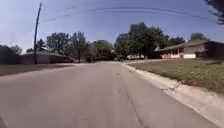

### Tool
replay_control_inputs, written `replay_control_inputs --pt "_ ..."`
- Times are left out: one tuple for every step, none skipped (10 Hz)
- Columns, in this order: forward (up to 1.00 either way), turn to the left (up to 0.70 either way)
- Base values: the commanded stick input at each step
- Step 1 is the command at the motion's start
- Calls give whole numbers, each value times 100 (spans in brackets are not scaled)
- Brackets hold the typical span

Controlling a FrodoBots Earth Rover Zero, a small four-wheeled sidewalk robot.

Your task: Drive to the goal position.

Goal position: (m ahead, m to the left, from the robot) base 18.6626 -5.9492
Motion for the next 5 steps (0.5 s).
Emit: replay_control_inputs --pt "70 0" --pt "70 0" --pt "70 0" --pt "70 0" --pt "70 0"
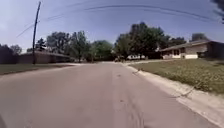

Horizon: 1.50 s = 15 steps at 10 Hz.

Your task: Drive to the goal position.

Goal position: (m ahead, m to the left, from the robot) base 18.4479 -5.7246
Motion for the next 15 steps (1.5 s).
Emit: replay_control_inputs --pt "70 0" --pt "70 0" --pt "70 0" --pt "70 0" --pt "70 0" --pt "70 0" --pt "70 0" --pt "70 0" --pt "70 0" --pt "70 0" --pt "70 0" --pt "70 0" --pt "70 0" --pt "70 0" --pt "70 0"
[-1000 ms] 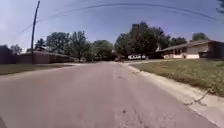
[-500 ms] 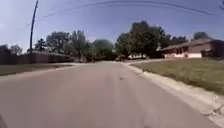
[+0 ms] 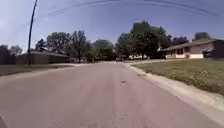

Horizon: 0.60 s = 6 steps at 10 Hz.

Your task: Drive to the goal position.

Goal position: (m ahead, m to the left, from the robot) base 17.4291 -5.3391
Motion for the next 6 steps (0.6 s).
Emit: replay_control_inputs --pt "70 0" --pt "70 0" --pt "70 0" --pt "70 0" --pt "70 0" --pt "70 0"
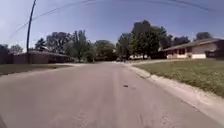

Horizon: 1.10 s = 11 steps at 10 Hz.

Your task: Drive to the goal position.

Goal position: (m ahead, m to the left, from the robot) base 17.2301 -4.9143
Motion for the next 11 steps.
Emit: replay_control_inputs --pt "70 0" --pt "70 0" --pt "70 0" --pt "70 0" --pt "70 -6" --pt "70 -26" --pt "70 0" --pt "70 0" --pt "70 0" --pt "70 0" --pt "70 0"
